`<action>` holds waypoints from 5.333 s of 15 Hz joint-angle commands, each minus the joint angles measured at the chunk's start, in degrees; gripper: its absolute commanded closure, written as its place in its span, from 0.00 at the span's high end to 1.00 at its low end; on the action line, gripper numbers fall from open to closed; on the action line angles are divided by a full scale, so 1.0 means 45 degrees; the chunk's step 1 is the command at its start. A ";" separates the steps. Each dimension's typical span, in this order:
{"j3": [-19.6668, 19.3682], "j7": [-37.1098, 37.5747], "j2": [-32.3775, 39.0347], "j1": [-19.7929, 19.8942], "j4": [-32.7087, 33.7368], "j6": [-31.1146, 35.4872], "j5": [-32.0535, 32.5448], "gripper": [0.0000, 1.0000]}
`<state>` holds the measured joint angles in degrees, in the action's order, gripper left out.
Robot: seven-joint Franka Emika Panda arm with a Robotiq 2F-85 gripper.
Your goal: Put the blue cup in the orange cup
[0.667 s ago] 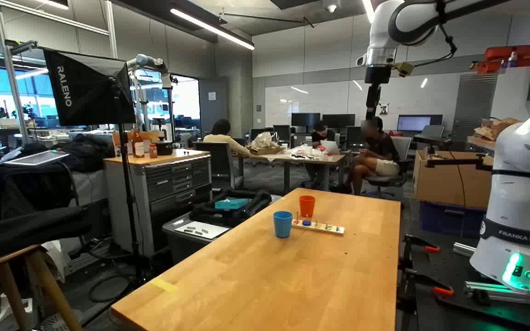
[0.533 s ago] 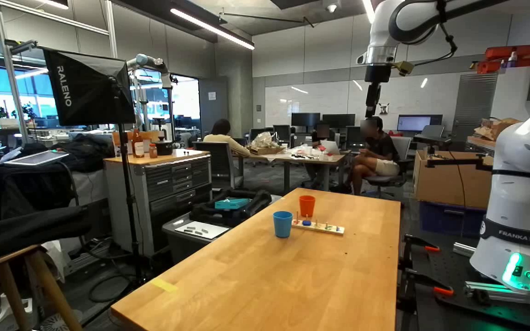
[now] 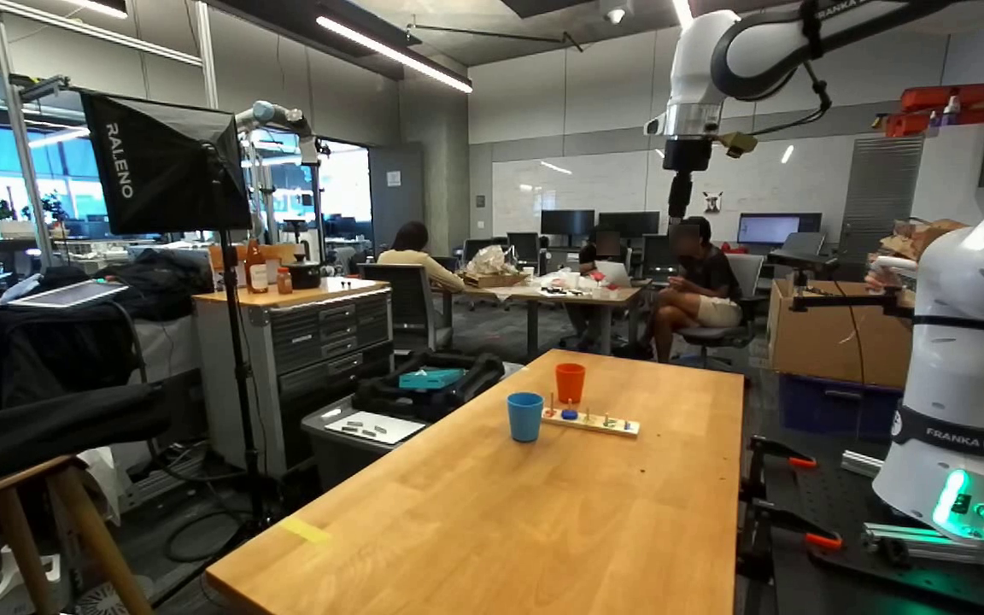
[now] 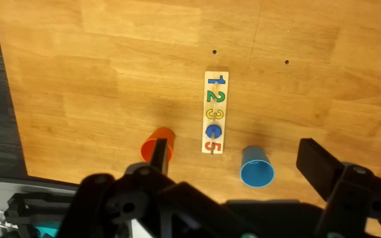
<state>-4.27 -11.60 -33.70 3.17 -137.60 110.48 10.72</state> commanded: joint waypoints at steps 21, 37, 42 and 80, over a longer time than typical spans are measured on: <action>0.0758 0.5441 1.4841 -0.2755 0.7018 0.5910 0.2635 1.00; -0.0007 0.5382 1.5981 -0.3147 0.7797 0.5824 0.2476 0.06; -0.0066 0.5286 1.5798 -0.3002 0.7933 0.5422 0.2239 0.06; -0.1129 0.5364 1.5656 -0.0890 0.9909 0.1854 0.2239 0.57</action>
<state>-9.76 13.80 36.09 -1.42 -94.84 120.98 22.14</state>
